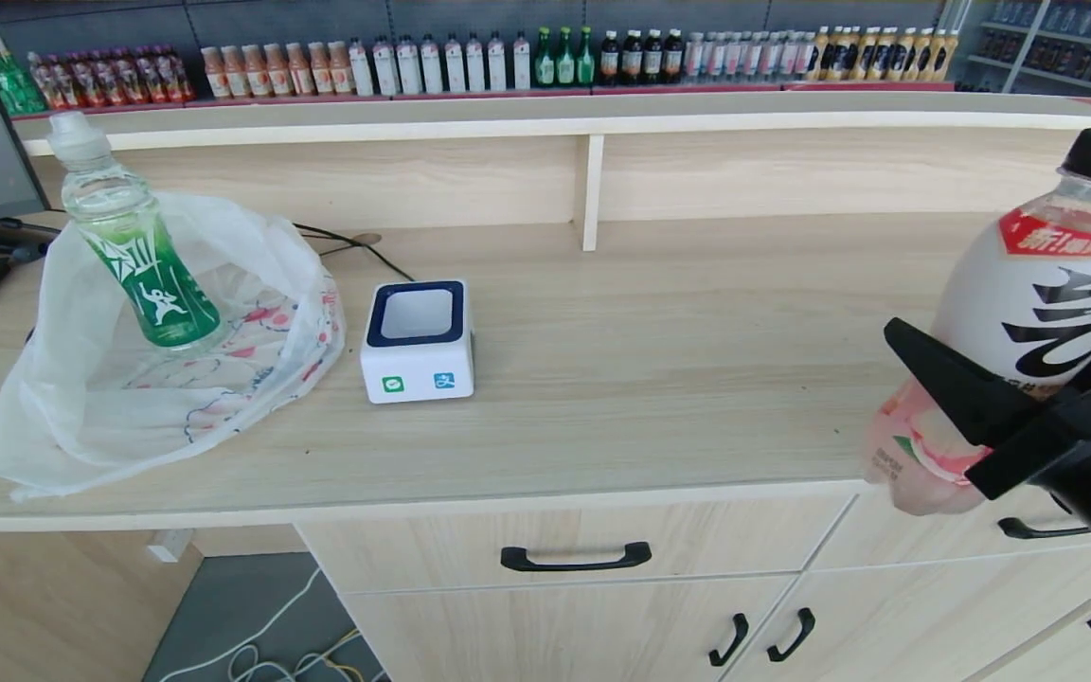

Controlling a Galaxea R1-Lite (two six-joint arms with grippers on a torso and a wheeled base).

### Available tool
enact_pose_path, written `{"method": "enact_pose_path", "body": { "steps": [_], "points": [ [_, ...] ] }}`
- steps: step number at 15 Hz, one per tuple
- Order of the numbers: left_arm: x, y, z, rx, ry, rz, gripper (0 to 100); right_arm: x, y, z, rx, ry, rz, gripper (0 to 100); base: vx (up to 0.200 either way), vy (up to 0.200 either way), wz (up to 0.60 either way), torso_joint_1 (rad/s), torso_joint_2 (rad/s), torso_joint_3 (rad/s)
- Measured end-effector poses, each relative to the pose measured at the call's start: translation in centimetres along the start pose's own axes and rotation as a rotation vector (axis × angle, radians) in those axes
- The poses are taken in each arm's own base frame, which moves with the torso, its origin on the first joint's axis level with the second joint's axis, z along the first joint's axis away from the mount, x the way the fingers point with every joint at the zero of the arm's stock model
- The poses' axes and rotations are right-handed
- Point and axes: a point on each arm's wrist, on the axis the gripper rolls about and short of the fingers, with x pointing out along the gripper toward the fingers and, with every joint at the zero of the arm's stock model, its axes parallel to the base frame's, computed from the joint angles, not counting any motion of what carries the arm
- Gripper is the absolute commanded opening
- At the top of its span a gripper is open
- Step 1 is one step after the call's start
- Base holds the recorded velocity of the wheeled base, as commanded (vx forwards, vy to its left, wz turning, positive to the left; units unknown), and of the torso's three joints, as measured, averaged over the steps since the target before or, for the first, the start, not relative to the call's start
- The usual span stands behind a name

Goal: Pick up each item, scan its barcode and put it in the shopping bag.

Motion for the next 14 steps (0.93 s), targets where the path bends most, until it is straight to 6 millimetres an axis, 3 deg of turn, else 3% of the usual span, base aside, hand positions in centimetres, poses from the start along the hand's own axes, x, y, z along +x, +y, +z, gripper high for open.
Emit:
{"method": "enact_pose_path", "body": {
  "steps": [9,14],
  "points": [
    [0.0,0.0,0.0,0.0,0.0,0.0,100,-1.3,0.5,-1.0,-0.026,0.035,0.14,0,0.0,0.0,0.0,0.0,0.0,0.0],
    [0.0,0.0,0.0,0.0,0.0,0.0,100,-2.2,2.0,-1.6,-0.234,0.034,0.25,0,0.0,0.0,0.0,0.0,0.0,0.0]
  ]
}}
